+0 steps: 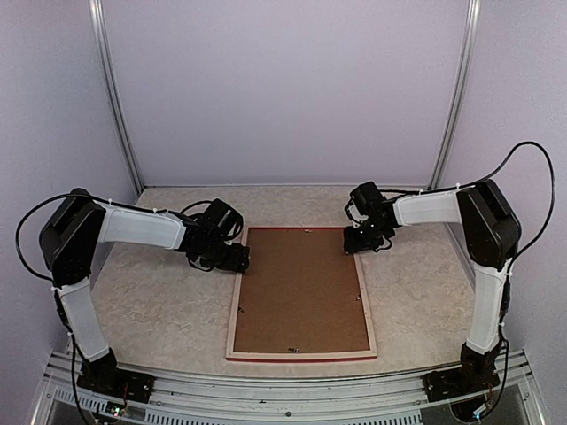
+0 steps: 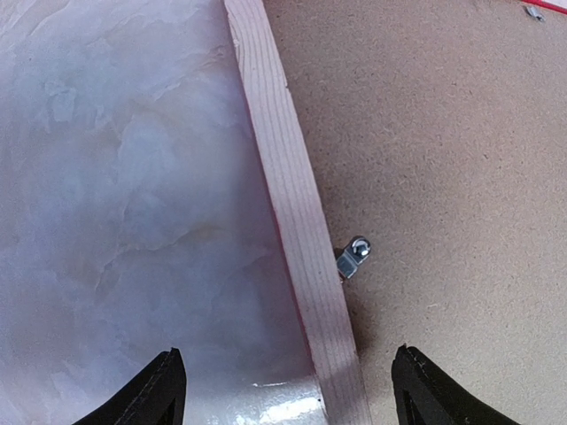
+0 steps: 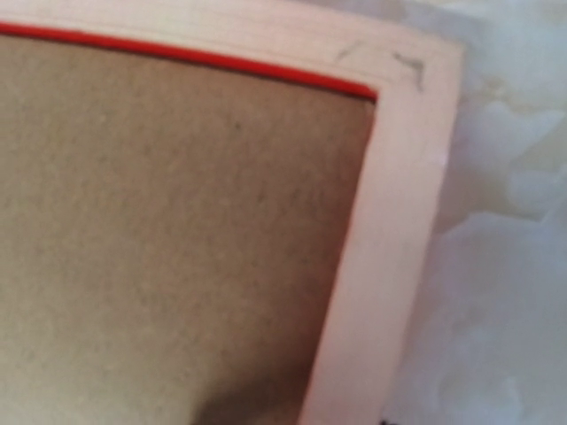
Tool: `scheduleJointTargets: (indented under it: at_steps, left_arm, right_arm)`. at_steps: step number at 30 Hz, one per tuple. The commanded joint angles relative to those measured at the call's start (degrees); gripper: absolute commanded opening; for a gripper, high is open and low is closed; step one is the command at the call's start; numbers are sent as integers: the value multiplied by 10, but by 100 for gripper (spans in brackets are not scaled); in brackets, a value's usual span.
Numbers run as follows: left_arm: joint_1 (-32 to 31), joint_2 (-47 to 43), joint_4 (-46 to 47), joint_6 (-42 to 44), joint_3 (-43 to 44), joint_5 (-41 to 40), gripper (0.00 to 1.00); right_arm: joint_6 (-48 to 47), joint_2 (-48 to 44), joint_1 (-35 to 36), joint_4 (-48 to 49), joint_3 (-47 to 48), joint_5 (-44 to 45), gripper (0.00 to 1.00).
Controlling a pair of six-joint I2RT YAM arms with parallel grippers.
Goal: Put the photo into the frame
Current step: Press the fastener onto the backboard.
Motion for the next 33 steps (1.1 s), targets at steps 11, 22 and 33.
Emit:
scheduleJointTargets:
  at_steps: [11,22,33]
  left_arm:
    - [-4,-7,3,-3,-7,-6,80]
    - [-4,-4,3,-4,-7,-7,80]
    - [-4,-4,3,-3,-10,-10,80]
  right_arm:
    - [5,-15,12,-27,-32,-40,47]
    - [7,-17,11,-27,-43,-37,44]
    - [-4,-17,11,-27,-55,-32,39]
